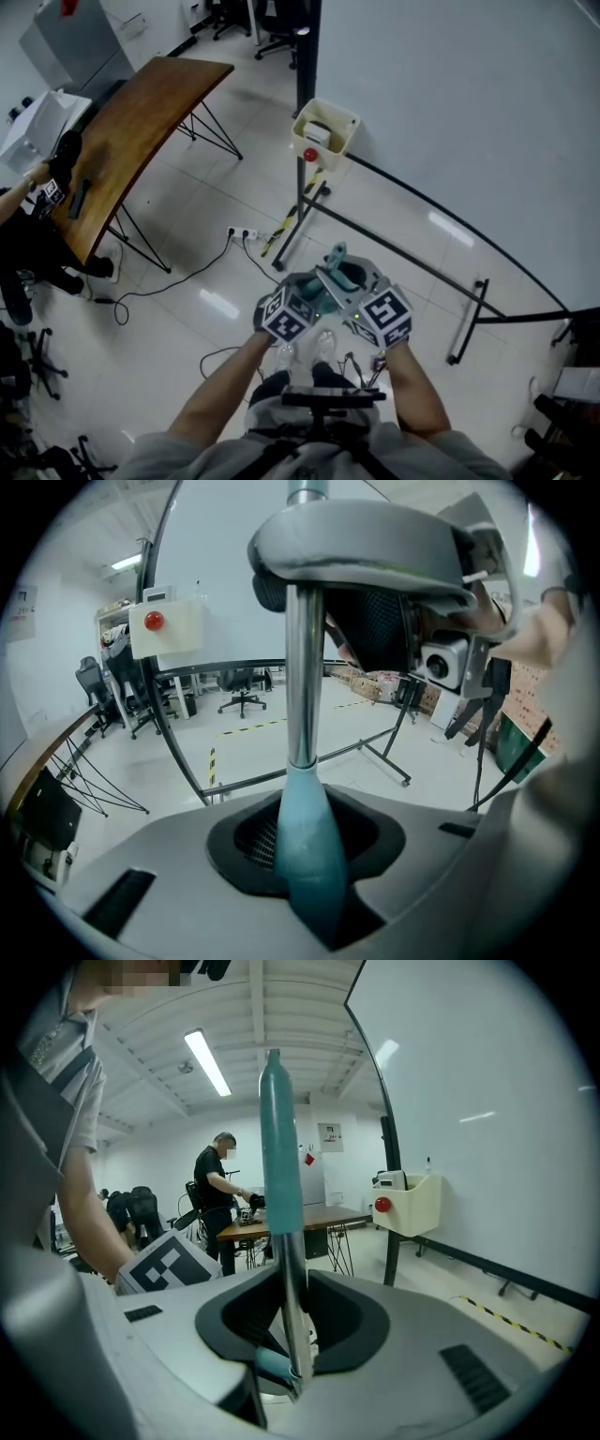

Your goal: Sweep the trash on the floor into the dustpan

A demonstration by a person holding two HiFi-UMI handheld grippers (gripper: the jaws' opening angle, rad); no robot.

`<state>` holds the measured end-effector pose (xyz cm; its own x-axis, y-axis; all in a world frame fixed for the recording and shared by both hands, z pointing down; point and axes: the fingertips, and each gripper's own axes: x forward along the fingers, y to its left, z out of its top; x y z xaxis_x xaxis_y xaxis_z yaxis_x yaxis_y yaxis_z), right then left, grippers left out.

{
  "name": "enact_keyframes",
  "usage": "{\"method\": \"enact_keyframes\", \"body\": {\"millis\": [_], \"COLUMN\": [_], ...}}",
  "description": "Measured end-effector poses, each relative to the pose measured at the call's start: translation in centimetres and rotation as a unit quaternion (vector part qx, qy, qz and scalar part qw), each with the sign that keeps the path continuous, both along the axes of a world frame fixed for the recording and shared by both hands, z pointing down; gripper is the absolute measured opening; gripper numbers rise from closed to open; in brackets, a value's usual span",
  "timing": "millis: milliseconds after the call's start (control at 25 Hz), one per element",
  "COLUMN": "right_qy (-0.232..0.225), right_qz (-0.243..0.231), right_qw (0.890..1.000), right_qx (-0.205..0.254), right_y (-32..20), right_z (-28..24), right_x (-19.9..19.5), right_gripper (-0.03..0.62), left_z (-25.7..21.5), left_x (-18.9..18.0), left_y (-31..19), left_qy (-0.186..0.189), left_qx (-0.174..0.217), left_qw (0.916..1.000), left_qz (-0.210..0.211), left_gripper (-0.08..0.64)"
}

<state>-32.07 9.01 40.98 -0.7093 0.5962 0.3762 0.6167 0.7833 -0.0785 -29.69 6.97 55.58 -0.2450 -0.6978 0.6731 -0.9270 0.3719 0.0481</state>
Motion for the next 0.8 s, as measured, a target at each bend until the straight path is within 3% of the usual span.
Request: {"method": "enact_keyframes", "body": {"millis": [400, 520, 640, 800], "right_qy": [-0.003, 0.006, 0.012, 0.008], "right_qz": [0.028, 0.074, 0.081, 0.085], "right_qw": [1.000, 0.997, 0.996, 0.996], "right_qx": [0.008, -0.012, -0.019, -0.009], "right_y": [-1.6, -4.8, -6.6, -6.8], "right_z": [0.4, 0.3, -0.1, -0.1], "right_x": [-0.5, -1.0, -0.4, 1.2], "right_gripper": [0.092, 0.091, 0.092, 0.094], "left_z": [0.3, 0.1, -0.4, -1.4], "left_x": [0.4, 0.6, 0.2, 0.4], "left_y": [-0.3, 1.4, 2.7, 2.3], "left_qy": [-0.010, 0.003, 0.018, 0.025], "left_qx": [-0.007, 0.001, 0.016, 0.014], "left_qw": [0.9999, 1.0000, 0.9994, 0.9995], "left_qz": [0.012, -0.006, -0.025, -0.013], "left_gripper": [0.106, 0.106, 0.107, 0.106]}}
